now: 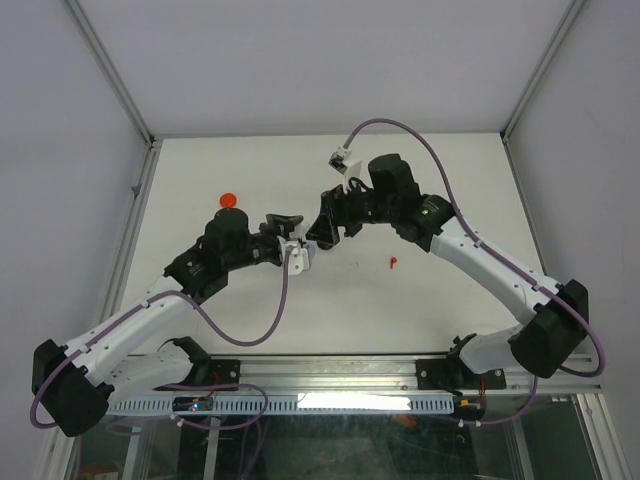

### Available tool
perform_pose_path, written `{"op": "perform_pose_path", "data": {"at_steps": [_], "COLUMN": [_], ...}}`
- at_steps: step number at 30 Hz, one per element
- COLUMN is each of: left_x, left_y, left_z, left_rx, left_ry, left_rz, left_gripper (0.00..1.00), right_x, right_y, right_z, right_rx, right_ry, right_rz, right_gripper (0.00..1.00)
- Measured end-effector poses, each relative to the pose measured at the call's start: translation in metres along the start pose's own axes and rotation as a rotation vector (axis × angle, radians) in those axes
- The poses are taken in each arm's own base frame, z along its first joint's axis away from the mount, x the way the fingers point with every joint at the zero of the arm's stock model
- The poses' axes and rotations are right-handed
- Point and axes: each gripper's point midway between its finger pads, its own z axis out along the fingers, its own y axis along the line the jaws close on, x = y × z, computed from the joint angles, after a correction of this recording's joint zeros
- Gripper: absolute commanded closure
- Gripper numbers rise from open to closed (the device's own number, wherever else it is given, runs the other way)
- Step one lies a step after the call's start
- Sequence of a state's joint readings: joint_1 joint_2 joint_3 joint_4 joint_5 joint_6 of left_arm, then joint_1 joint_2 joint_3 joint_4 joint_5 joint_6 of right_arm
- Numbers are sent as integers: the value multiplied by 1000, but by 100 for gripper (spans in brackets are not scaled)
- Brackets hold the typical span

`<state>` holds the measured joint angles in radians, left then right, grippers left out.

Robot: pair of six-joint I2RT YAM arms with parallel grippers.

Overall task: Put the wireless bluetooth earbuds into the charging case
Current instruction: Pick up the charging case at the center of the board.

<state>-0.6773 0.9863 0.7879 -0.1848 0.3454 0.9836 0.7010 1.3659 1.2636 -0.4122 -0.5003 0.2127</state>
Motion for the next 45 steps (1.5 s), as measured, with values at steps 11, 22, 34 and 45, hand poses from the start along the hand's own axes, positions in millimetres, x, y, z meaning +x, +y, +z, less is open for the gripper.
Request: {"op": "perform_pose_path", "data": {"at_steps": [11, 22, 34, 45], "left_x": [-16, -21, -19, -32], "left_y": [-12, -10, -3, -1], "left_z": [8, 8, 5, -8], "left_rx": [40, 19, -50, -177], "left_ry": [-31, -39, -18, -115], "left_rz": [101, 109, -19, -386], "left_gripper": [58, 51, 28, 29], "right_x": [3, 6, 7, -13], "right_y": [6, 8, 2, 7], "right_z": [20, 24, 16, -25], "right_rx": [-39, -78, -113, -174], "right_ry": [14, 6, -55, -312], "right_rz": [26, 34, 26, -39], "right_gripper": [47, 80, 99, 100]}}
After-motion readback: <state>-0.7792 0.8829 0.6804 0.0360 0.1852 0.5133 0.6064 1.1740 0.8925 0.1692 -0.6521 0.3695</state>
